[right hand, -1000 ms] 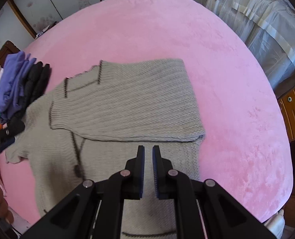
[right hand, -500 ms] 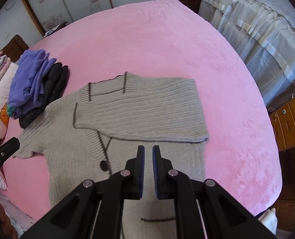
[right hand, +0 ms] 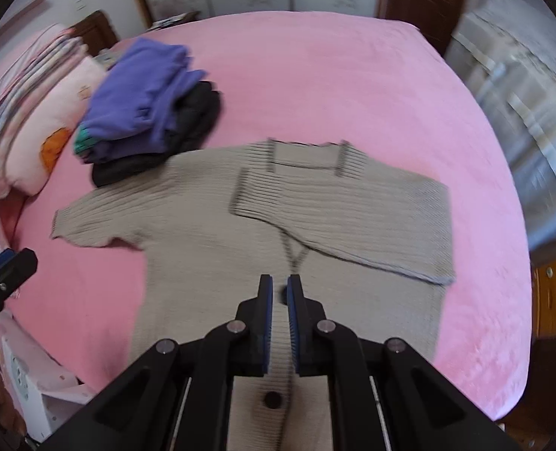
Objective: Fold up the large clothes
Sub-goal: 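Reach the left tool to the other sleeve cuff and grasp it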
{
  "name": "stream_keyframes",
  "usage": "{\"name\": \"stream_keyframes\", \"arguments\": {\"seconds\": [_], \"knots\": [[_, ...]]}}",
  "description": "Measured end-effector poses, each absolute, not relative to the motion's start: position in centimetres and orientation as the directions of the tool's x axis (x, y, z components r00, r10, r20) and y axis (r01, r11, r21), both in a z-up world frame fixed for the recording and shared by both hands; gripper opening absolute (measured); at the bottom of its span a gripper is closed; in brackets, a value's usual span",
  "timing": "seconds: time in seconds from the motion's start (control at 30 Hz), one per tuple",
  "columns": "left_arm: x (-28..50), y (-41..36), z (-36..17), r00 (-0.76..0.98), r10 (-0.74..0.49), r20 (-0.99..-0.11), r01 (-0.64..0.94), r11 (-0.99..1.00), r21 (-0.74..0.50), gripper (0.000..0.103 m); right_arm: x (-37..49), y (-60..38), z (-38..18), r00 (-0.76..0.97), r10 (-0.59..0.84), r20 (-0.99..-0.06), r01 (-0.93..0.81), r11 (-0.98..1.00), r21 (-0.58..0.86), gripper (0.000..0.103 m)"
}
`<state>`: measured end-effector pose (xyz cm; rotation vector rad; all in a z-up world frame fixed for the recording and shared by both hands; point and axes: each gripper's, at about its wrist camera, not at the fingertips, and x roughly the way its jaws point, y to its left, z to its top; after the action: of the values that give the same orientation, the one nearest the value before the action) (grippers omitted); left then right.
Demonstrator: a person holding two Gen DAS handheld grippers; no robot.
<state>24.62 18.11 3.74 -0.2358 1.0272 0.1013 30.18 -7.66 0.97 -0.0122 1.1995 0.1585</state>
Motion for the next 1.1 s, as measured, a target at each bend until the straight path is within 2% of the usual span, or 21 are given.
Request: {"name": "stream_keyframes", "arguments": {"seconds": [0.2,0.27,0.33,0.37,0.67,0.9,1.1], "knots": [[23.1,25.6,2.5,0.509,-0.022,-0.861,-0.293,0.936,-0.197,0.086,30.8,-0.3,1.8,0.320,0.171,-0.932,-0.227,0.969,0.100,0.008],[22.7,28.0,2.0,0.505,-0.028,-0.863,-0.313,0.926,-0.213,0.086,31.1,2.4,1.9,0.303,0.172,-0.937,-0.241,0.966,0.099,0.013],[22.4,30.3,1.6,0.506,-0.033,-0.862,-0.327,0.917,-0.227,0.086,31.2,4.5,2.0,0.303,0.172,-0.937,-0.244,0.965,0.098,0.025],[22.3,31.1,1.4,0.507,-0.034,-0.861,-0.330,0.915,-0.230,0.086,31.2,5.9,2.1,0.302,0.174,-0.937,-0.247,0.964,0.100,0.025],[22.7,39.7,-2.1,0.453,-0.040,-0.891,-0.375,0.898,-0.231,0.086,32.6,13.7,0.9,0.270,0.215,-0.939,-0.228,0.961,0.155,0.026],[24.4,47.0,-6.4,0.444,-0.107,-0.890,-0.466,0.821,-0.331,0.086,34.1,18.6,0.2,0.295,0.170,-0.940,-0.252,0.963,0.095,0.026],[26.2,52.7,-12.2,0.481,-0.169,-0.860,-0.564,0.692,-0.451,0.086,35.5,21.9,-2.6,0.288,0.148,-0.946,-0.273,0.960,0.067,0.026]]}}
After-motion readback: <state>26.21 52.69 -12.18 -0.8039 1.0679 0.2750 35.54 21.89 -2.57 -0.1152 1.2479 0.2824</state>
